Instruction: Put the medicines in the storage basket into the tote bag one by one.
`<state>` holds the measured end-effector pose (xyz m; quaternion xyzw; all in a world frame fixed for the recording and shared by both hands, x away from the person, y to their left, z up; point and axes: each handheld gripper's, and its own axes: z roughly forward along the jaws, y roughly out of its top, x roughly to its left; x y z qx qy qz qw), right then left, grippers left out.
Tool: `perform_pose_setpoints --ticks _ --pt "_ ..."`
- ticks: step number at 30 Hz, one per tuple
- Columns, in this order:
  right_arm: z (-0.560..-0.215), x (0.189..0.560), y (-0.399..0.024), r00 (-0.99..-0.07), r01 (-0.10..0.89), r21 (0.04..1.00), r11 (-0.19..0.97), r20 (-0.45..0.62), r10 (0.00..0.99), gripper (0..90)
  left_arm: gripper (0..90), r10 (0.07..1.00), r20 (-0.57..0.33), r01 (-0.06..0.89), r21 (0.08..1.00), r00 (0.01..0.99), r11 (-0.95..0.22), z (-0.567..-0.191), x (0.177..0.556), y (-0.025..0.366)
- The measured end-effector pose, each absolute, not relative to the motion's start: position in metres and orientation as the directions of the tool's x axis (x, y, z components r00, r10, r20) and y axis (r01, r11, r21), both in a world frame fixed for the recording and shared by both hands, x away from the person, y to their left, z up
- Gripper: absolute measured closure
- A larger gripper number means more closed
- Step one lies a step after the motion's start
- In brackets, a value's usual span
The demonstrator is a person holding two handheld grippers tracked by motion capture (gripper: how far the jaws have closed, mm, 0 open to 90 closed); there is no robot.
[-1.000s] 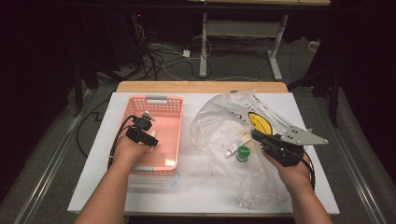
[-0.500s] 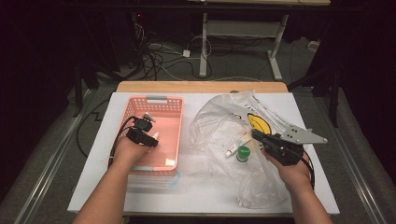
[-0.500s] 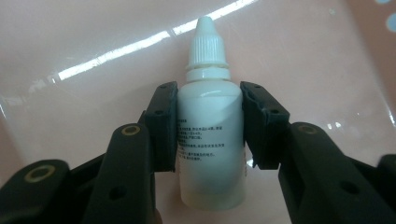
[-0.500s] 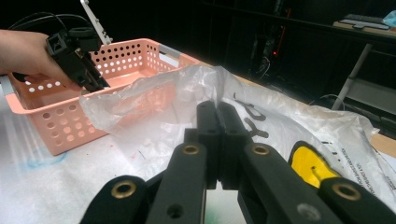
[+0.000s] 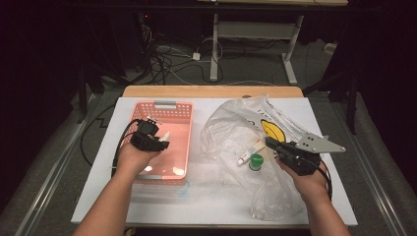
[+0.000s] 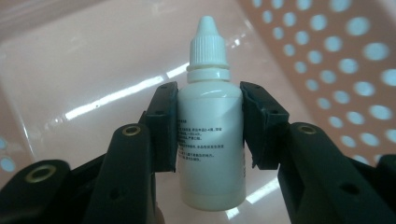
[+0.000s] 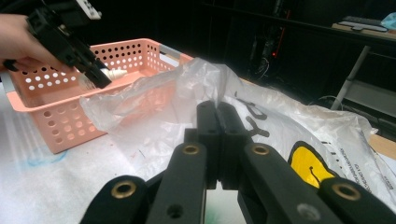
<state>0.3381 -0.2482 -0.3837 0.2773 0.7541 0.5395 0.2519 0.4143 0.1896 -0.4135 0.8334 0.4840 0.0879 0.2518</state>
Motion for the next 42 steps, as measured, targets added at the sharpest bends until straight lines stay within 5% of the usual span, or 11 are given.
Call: perform_pose_setpoints --ticks 42 --pt "-0.383 0.335 -0.246 -0.72 0.139 0.952 0.272 -0.091 0.688 90.0 58.2 0.785 -0.116 0.547 0.778 0.608 -0.309 -0.399 0.323 0.175"
